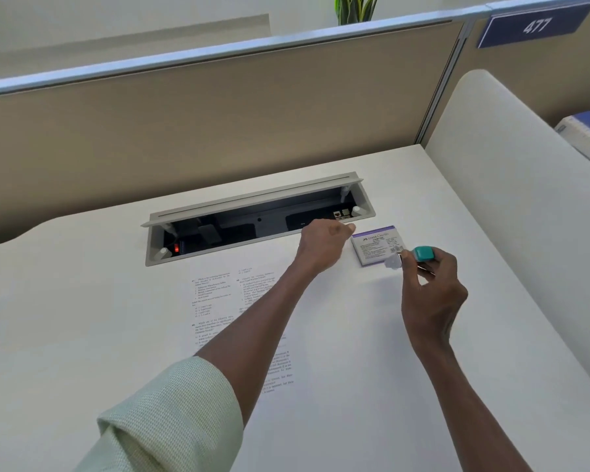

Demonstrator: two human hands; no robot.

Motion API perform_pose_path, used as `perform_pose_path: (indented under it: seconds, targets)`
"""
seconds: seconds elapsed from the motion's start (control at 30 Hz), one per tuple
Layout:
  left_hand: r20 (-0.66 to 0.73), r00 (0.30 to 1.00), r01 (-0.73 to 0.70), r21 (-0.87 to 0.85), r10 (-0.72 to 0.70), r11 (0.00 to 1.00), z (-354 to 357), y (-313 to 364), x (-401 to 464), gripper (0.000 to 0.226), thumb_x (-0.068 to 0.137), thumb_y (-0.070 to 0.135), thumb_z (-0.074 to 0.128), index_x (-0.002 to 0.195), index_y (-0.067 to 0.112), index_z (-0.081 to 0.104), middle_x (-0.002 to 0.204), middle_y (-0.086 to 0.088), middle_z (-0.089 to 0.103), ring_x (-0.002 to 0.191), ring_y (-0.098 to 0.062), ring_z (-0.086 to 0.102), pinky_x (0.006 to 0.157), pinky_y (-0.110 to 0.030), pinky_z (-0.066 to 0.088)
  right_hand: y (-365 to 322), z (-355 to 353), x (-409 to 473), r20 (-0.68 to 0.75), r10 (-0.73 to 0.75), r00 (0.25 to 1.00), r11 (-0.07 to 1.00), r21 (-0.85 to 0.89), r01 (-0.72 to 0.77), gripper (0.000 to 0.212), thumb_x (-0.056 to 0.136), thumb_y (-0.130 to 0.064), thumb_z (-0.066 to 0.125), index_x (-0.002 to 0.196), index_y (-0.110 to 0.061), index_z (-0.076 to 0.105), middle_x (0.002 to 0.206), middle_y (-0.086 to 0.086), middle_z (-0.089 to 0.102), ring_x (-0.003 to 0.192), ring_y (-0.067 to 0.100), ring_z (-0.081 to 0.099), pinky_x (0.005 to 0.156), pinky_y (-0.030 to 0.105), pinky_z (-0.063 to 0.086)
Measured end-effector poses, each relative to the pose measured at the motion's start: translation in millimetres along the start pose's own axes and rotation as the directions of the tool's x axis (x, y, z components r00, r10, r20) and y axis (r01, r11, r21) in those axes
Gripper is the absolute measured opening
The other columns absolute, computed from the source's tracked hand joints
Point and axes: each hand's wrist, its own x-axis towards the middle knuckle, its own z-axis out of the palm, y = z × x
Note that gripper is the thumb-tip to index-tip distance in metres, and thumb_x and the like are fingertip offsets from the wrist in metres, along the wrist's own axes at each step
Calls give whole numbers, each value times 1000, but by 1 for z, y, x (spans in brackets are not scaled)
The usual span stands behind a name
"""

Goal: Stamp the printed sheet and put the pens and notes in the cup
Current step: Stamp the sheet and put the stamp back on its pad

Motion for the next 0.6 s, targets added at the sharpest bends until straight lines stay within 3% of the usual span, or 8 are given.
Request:
perform_pose_path:
  seconds: [0.07,0.17,0.33,0.47,0.6]
  targets:
    - [-33,999,-8,1,8,1000,-9,-8,-11,27,91,40,60,97,19,76,111,2,73,96,-9,62,79,-21,45,-3,-2,-3,12,17,1000,1000,7,-17,32,91,-28,68,114,-10,55,109,13,71,91,17,67,75,-7,41]
    - [-103,995,-8,62,14,998,-25,-30,-35,25,90,35,61,101,18,76,107,4,74,80,7,57,67,-7,36,-8,-5,-10,45,18,999,999,27,-19,31,92,-26,66,115,-9,53,114,13,70,96,18,67,75,-5,42]
    - [-191,981,1,104,19,995,-53,-65,-78,21,91,29,61,101,17,75,102,5,75,79,11,57,69,-1,37,-14,-6,-31,116,13,993,998,60,-20,32,92,-20,67,117,-7,52,120,15,67,99,21,66,77,-7,42]
    - [-251,967,-18,140,53,990,-74,-85,-111,18,93,26,60,103,19,74,105,11,72,95,-2,63,81,-11,44,-20,-3,-51,158,7,987,997,69,-18,30,90,-19,69,115,-12,53,110,4,68,98,19,67,80,-1,44]
    - [-289,951,-54,184,107,981,-86,-108,-154,22,94,17,58,112,17,71,118,3,70,111,-10,61,102,-31,47,-28,1,-72,219,-4,976,995,102,-19,27,90,-21,69,112,-19,53,100,-9,64,92,11,65,78,-2,43]
